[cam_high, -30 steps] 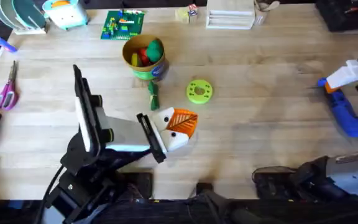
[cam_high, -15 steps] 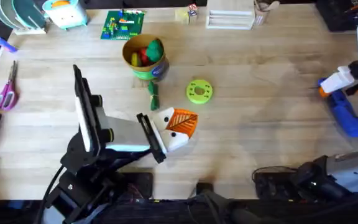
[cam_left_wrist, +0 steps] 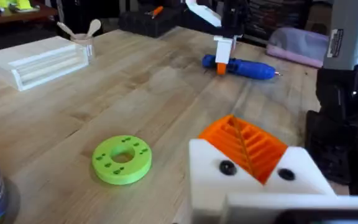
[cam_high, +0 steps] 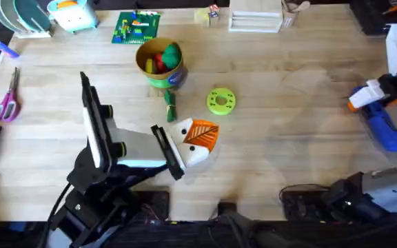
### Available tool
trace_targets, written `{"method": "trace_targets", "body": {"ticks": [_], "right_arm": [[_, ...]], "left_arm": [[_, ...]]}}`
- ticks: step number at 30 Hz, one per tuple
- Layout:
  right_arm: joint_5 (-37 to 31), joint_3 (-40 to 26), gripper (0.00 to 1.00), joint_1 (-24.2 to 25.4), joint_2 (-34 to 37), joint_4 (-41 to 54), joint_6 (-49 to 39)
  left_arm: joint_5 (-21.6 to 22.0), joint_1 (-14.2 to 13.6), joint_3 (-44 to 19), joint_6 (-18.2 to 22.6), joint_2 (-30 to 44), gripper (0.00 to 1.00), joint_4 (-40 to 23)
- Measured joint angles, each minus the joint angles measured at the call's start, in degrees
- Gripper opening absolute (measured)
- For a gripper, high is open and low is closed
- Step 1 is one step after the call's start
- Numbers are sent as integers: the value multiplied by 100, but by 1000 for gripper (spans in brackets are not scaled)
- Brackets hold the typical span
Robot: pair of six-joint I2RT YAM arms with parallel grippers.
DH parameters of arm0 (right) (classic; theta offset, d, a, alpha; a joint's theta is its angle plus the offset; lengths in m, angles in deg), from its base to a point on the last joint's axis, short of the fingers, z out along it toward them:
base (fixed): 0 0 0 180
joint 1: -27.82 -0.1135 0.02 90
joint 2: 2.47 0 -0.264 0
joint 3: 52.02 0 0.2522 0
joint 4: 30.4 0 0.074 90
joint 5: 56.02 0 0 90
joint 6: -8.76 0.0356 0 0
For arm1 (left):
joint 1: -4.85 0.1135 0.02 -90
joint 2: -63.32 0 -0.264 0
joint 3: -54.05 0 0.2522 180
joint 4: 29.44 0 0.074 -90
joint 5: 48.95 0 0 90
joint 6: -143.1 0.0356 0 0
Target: Pick up the gripper from the table and insert it into the empty holder that is missing its gripper. Then pick up a screw, insert it into the mounting hole, and use the screwdriver to tighten it. Finally, clean up the table by picking up the vegetable and placing it into the bucket.
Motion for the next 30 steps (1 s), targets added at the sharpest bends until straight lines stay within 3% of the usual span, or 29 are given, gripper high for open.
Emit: {"method": "trace_targets", "body": {"ticks": [8, 23, 30], "right_arm": [[-55, 37, 870, 0, -3, -113, -30], [-143, 60, 29, 26, -3, -256, -70], [-120, 62, 25, 26, -3, -236, -65]], "left_arm": [[24, -1, 0, 0, 0, 6, -2], [39, -1, 0, 0, 0, 6, -1], [41, 1, 0, 0, 0, 6, -2]]}}
